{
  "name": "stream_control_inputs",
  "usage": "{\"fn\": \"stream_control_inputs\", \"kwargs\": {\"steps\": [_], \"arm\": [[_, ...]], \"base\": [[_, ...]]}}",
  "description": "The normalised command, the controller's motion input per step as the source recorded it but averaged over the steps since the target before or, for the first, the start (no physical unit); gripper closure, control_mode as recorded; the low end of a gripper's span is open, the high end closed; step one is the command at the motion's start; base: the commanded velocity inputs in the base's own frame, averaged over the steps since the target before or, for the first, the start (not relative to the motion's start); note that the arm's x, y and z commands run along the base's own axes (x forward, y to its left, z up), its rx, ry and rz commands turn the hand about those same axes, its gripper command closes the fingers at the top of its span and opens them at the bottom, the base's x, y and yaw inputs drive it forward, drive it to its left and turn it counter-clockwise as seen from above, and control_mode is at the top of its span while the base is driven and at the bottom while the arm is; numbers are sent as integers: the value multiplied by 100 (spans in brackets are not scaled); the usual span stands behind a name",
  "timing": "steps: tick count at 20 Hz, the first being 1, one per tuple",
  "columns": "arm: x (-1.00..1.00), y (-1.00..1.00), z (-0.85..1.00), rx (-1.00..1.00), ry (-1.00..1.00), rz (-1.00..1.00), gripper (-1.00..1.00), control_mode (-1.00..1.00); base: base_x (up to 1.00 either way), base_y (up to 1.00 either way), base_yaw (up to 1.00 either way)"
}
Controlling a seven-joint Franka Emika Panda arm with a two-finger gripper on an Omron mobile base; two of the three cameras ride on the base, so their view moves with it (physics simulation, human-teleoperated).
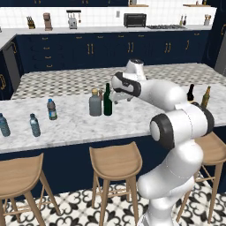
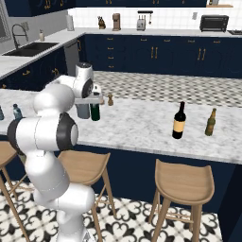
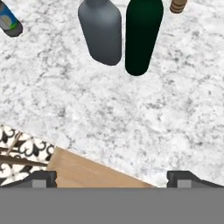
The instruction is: Move the plastic bottles in the middle to the plastics group, and the glass bottles in the middle to the glass group.
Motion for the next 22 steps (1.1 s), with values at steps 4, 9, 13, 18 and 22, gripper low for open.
{"fn": "stream_control_inputs", "kwargs": {"steps": [4,9,13,18,22], "arm": [[-3,-4,-10,-7,-16,3,-100,-100],[8,3,18,-3,-9,0,-100,-100],[24,6,4,1,-14,0,-100,-100],[31,8,4,4,-11,-1,-100,-100],[38,22,14,0,-3,-3,-100,-100]], "base": [[0,0,0],[0,0,0],[0,0,0],[0,0,0],[0,0,0]]}}
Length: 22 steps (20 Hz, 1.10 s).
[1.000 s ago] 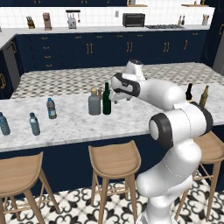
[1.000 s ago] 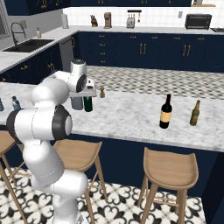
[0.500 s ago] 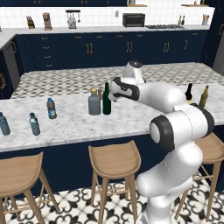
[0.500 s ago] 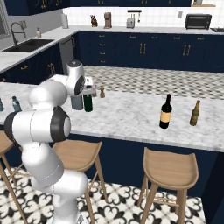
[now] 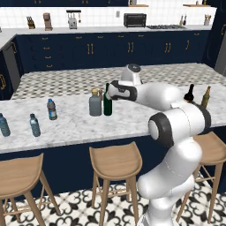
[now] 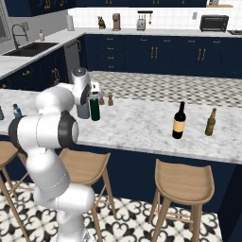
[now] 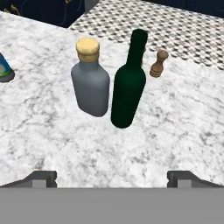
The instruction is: Move the plastic bottles in the middle to the plastics group, and the glass bottles in the middle to the glass group.
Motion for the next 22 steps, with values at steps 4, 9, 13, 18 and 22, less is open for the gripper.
{"fn": "stream_control_inputs", "kwargs": {"steps": [4,9,13,18,22], "arm": [[34,13,28,0,0,-1,-100,-100],[11,0,2,0,-1,0,-100,-100],[-3,0,-29,0,-12,0,-100,-100],[16,1,-9,0,-17,0,-100,-100],[29,0,0,0,-2,0,-100,-100]], "base": [[0,0,0],[0,0,0],[0,0,0],[0,0,0],[0,0,0]]}}
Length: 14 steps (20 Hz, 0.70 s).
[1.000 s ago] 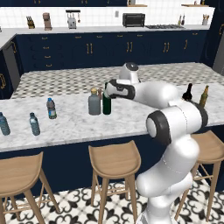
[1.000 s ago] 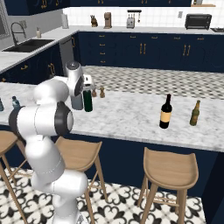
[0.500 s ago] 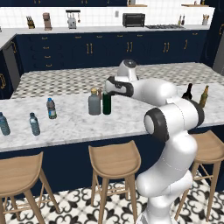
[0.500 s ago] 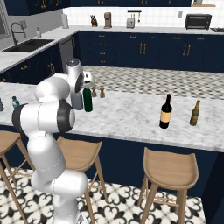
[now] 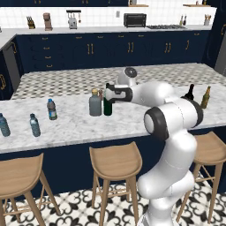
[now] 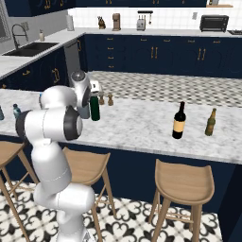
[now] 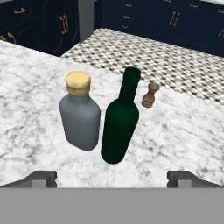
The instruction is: Move the plastic bottles in the middle to the plastics group, and the glass bottles in the middle to the glass group.
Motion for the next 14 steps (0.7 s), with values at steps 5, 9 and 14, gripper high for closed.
{"fn": "stream_control_inputs", "kwargs": {"steps": [5,9,14], "arm": [[7,0,0,0,2,0,-100,-100],[4,0,3,0,15,-2,-100,-100],[3,0,8,0,15,-5,-100,-100]], "base": [[0,0,0],[0,0,0],[0,0,0]]}}
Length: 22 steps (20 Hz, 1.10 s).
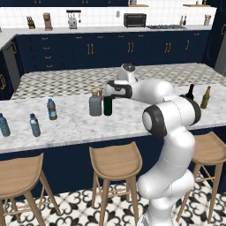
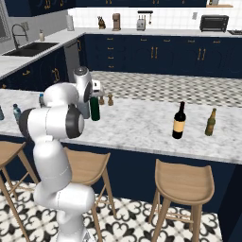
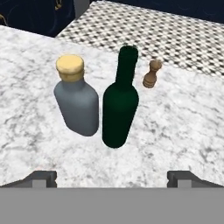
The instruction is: Move the plastic bottles in the middle to the plastics group, and the glass bottles in the middle to the glass group.
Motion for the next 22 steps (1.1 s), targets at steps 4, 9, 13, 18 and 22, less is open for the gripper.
{"fn": "stream_control_inputs", "kwargs": {"steps": [4,9,13,18,22], "arm": [[5,0,0,3,0,0,-100,-100],[26,12,0,2,0,-3,-100,-100],[30,14,0,0,0,-3,-100,-100],[8,1,-17,0,1,-1,-100,-100],[16,0,-29,0,0,0,-100,-100]], "base": [[0,0,0],[0,0,0],[0,0,0],[0,0,0],[0,0,0]]}}
